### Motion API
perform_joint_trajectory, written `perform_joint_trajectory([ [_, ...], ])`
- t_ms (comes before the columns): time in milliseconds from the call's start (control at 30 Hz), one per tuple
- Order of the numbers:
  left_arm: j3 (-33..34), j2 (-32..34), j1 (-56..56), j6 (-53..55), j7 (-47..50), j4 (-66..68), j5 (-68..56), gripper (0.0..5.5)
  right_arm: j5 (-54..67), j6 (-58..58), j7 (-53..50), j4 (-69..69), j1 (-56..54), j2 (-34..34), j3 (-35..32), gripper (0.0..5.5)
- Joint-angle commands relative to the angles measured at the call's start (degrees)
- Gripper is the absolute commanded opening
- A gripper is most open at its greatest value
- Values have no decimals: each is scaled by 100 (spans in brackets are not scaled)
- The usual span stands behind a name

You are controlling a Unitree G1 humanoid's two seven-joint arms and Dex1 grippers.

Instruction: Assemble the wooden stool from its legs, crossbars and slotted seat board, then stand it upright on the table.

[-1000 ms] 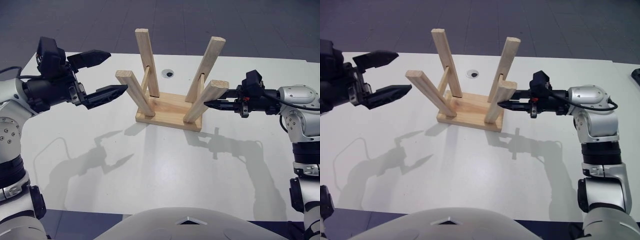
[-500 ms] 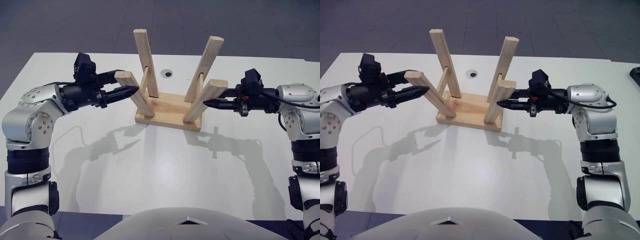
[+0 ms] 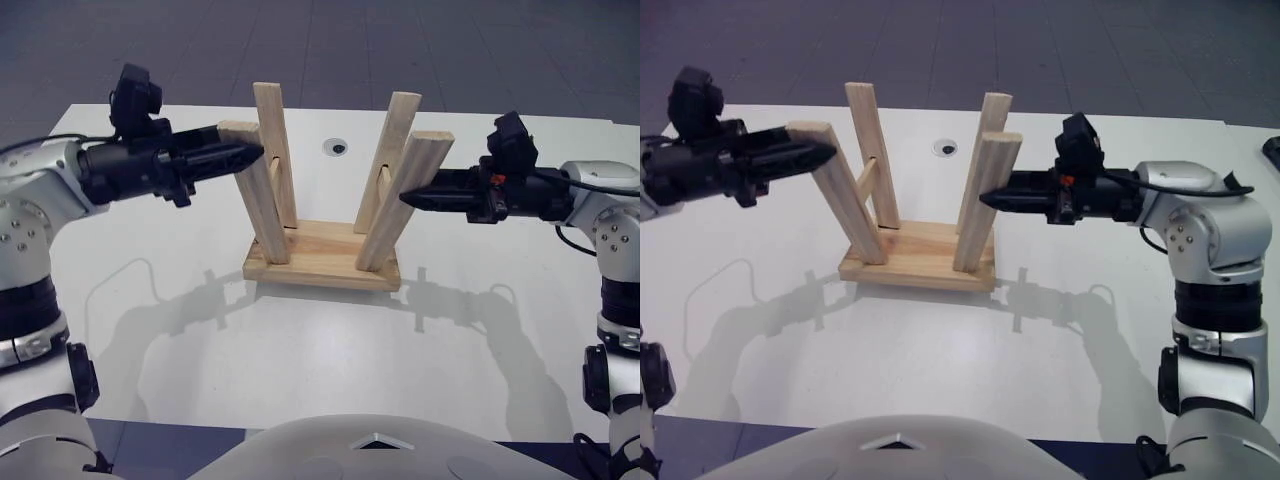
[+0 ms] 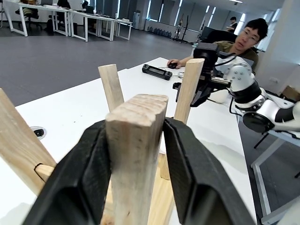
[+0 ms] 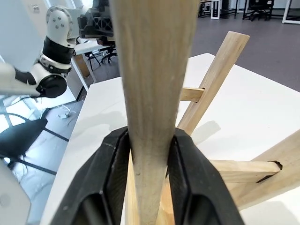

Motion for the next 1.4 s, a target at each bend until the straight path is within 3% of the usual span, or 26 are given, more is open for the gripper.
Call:
perform_joint_trajectory([
  [33,-417,-1275,-2494,1196,1328,3008,641,158,-797,1304,-2765,2453,-2402,1065,-433,114],
  [233,-787,-1826,-3190,350,1311,5401,1791,160,-1039,526,-3449,4762,-3504,1872,-482,122],
  [367,-852,-1952,-3378,-524,1129,6310,2362,156,-1216,39,-3666,5737,-3836,2147,-501,215],
  [400,-899,-1968,-3416,-782,1036,6486,2532,192,-1277,-63,-3679,5892,-3889,2201,-516,228],
  [600,-629,-1993,-3591,-2468,780,7414,3179,293,-1644,-715,-3769,6799,-4113,2409,-793,322],
  [767,-1003,-1794,-3477,-3362,578,7481,4008,369,-1843,-628,-3460,6764,-3965,2343,-710,395],
  [900,-1410,-1720,-3269,-4385,713,7281,4753,433,-1939,-689,-3360,6360,-3551,2248,-726,456],
  [1067,-1400,-1726,-2961,-5524,1197,7006,5121,519,-1786,-394,-3327,5461,-2906,2168,-879,538],
  [1200,-1258,-1532,-2684,-6336,1259,6318,5166,537,-1392,50,-2761,3649,-2074,1829,-846,540],
  [1300,-966,-1073,-2005,-6850,1720,4860,5260,537,-1483,-744,-1826,1858,-1022,1232,-387,540],
  [1400,-137,-782,-521,-5813,1737,1696,4591,537,-1957,-1982,-1085,900,-24,506,-195,540],
])
